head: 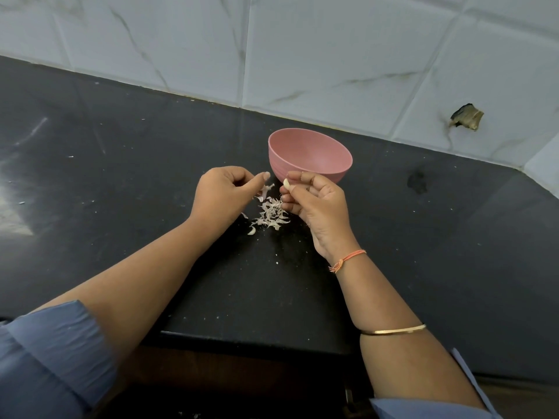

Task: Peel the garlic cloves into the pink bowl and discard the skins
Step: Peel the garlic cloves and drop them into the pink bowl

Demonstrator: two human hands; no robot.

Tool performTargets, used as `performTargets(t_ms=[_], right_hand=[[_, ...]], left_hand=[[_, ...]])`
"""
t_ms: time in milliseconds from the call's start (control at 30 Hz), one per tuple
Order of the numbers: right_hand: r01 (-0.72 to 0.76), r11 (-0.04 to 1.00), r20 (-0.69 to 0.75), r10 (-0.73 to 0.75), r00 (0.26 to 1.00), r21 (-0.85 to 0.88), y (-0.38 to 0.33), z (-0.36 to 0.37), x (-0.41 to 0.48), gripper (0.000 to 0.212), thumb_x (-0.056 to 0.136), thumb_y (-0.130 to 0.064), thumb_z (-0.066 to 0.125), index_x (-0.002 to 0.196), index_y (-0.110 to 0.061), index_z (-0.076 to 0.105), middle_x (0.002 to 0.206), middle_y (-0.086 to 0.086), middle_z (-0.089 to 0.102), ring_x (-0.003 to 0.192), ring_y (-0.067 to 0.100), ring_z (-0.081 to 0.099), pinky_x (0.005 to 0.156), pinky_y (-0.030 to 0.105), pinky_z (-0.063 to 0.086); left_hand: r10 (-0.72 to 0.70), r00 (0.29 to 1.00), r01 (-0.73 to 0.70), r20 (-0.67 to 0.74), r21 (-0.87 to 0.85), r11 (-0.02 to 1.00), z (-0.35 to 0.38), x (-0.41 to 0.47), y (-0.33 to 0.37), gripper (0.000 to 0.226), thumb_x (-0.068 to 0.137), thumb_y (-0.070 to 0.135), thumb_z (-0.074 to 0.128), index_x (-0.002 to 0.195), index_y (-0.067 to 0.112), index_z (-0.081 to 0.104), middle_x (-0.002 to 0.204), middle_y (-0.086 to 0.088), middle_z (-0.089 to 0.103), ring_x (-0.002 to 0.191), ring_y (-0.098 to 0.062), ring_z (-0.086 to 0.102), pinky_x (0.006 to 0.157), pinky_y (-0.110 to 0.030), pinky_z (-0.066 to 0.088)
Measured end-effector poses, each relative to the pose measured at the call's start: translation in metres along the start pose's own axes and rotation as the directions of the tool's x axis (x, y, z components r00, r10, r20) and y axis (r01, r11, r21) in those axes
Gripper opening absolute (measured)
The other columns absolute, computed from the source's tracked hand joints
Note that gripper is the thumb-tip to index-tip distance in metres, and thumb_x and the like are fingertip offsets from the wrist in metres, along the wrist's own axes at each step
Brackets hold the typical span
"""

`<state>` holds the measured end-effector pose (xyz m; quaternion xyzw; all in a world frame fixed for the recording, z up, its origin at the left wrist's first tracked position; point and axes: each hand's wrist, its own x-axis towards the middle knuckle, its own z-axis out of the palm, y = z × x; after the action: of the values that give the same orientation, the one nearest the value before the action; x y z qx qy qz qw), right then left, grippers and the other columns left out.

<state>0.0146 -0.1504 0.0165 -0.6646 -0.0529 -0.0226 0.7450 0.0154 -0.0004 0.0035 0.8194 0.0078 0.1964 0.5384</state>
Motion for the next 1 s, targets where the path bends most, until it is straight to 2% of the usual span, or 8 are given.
performTargets(t_ms=[67,167,267,433,533,600,800,1000], right_hand=[[-0.007,0.999,-0.003,0.007,1.0,0.032,-0.0015,-0.0002,-0.0006,0.013,0.085,0.0,0.063,0.098,-0.003,0.063,0.078,0.01,0.067,0.065,0.013,0.064,0.067,0.025,0.057],[0.002,0.998,-0.011,-0.001,1.0,0.066,-0.0016,-0.0002,-0.0009,0.012,0.084,0.001,0.064,0.096,-0.001,0.063,0.08,0.012,0.067,0.067,0.013,0.066,0.068,0.024,0.057],[0.039,0.998,-0.004,-0.039,0.999,0.053,-0.0014,-0.0004,-0.0013,0.008,0.083,0.002,0.064,0.09,-0.003,0.065,0.078,0.011,0.068,0.069,0.012,0.067,0.068,0.024,0.058],[0.147,0.983,0.01,-0.147,0.989,-0.109,0.0021,0.0002,-0.0015,0.009,0.083,0.004,0.064,0.09,-0.002,0.067,0.081,0.01,0.07,0.071,0.014,0.069,0.068,0.024,0.058],[0.237,0.933,0.026,-0.239,0.971,-0.269,0.0063,0.0003,-0.0015,0.008,0.083,-0.002,0.066,0.089,-0.006,0.068,0.083,0.01,0.071,0.075,0.02,0.07,0.072,0.032,0.059],[0.256,0.917,0.031,-0.259,0.965,-0.307,0.007,-0.0003,-0.0019,0.008,0.083,-0.004,0.066,0.09,-0.008,0.069,0.083,0.01,0.072,0.076,0.02,0.071,0.073,0.035,0.059],[0.209,0.953,0.013,-0.211,0.977,-0.22,0.0059,0.0004,-0.001,0.012,0.084,0.003,0.063,0.093,-0.003,0.067,0.082,0.01,0.07,0.072,0.016,0.068,0.068,0.027,0.058],[0.132,0.989,0.022,-0.131,0.991,-0.063,0.0028,0.0004,-0.0008,0.014,0.085,0.005,0.061,0.093,-0.006,0.065,0.079,0.009,0.068,0.066,0.01,0.066,0.065,0.021,0.056]], left_hand=[[0.02,1.0,-0.021,0.023,0.017,1.0,0.0006,0.0001,-0.0002,0.023,0.08,0.038,0.07,0.065,0.02,0.07,0.061,0.003,0.065,0.054,-0.006,0.05,0.054,-0.02,0.042],[0.043,0.997,-0.04,0.064,-0.047,0.998,0.0011,0.0,0.0013,0.006,0.078,0.023,0.074,0.074,0.025,0.071,0.074,0.007,0.07,0.065,0.0,0.06,0.063,-0.012,0.048],[0.071,0.99,-0.056,0.119,-0.121,0.991,0.0019,-0.0034,0.0045,0.007,0.08,0.016,0.071,0.082,0.022,0.072,0.079,0.007,0.071,0.071,0.001,0.064,0.067,-0.009,0.049],[0.076,0.989,-0.052,0.126,-0.188,0.981,0.0021,-0.0069,0.0078,0.004,0.08,0.018,0.072,0.084,0.019,0.073,0.078,0.007,0.072,0.071,-0.002,0.066,0.067,-0.011,0.051],[0.093,0.988,-0.071,0.12,-0.177,0.982,0.0011,-0.007,0.0087,0.004,0.081,0.017,0.071,0.082,0.021,0.072,0.077,0.008,0.071,0.071,-0.002,0.065,0.067,-0.012,0.051],[0.102,0.987,-0.08,0.123,-0.174,0.982,0.0007,-0.0074,0.0094,0.008,0.082,0.015,0.07,0.081,0.023,0.072,0.076,0.009,0.07,0.07,0.0,0.065,0.067,-0.012,0.051],[0.075,0.992,-0.063,0.102,-0.122,0.991,0.001,-0.0061,0.0085,0.017,0.083,0.014,0.067,0.072,0.028,0.068,0.075,0.004,0.071,0.07,-0.009,0.064,0.067,-0.019,0.051],[0.044,0.994,-0.031,0.097,-0.129,0.991,0.0011,-0.0069,0.009,0.008,0.083,0.019,0.067,0.078,0.023,0.071,0.077,0.001,0.072,0.074,-0.013,0.066,0.071,-0.022,0.052]])
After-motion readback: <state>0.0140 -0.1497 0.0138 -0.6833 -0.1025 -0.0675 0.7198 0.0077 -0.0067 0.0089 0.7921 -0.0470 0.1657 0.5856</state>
